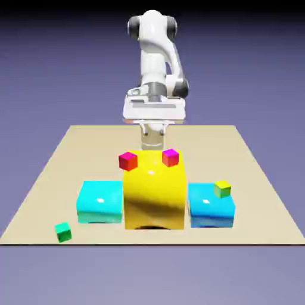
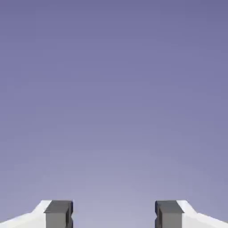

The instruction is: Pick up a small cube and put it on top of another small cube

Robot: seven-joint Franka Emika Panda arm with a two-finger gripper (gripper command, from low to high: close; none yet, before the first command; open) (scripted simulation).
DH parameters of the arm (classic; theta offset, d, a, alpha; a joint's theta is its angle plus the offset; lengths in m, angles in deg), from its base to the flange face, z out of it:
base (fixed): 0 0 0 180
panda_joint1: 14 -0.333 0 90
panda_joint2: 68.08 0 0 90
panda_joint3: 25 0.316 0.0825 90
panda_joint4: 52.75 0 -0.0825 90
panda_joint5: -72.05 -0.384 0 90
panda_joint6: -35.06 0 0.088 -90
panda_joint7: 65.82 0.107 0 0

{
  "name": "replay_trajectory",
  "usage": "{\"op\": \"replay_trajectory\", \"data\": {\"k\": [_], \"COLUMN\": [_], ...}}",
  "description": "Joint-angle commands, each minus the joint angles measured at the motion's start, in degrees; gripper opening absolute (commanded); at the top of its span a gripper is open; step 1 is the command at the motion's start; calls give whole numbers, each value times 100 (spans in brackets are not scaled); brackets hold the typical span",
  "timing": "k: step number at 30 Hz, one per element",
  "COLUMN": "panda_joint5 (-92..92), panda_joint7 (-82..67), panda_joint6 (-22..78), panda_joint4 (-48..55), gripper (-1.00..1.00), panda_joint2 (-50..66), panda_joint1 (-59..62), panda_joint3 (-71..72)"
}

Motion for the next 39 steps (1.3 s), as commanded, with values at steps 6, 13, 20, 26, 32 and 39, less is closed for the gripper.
{"op": "replay_trajectory", "data": {"k": [6, 13, 20, 26, 32, 39], "panda_joint5": [288, 624, 959, 1247, 1404, 1381], "panda_joint7": [924, 2001, 3079, 4002, 4362, 4336], "panda_joint6": [327, 707, 1088, 1415, 1151, 1275], "panda_joint4": [798, 1729, 2660, 3458, 3967, 3878], "gripper": [0, 0, 0, 0, 0, -100], "panda_joint2": [1246, 2700, 4153, 5399, 6407, 6195], "panda_joint1": [677, 1466, 2256, 2933, 3085, 3105], "panda_joint3": [9, 20, 30, 39, -65, -28]}}
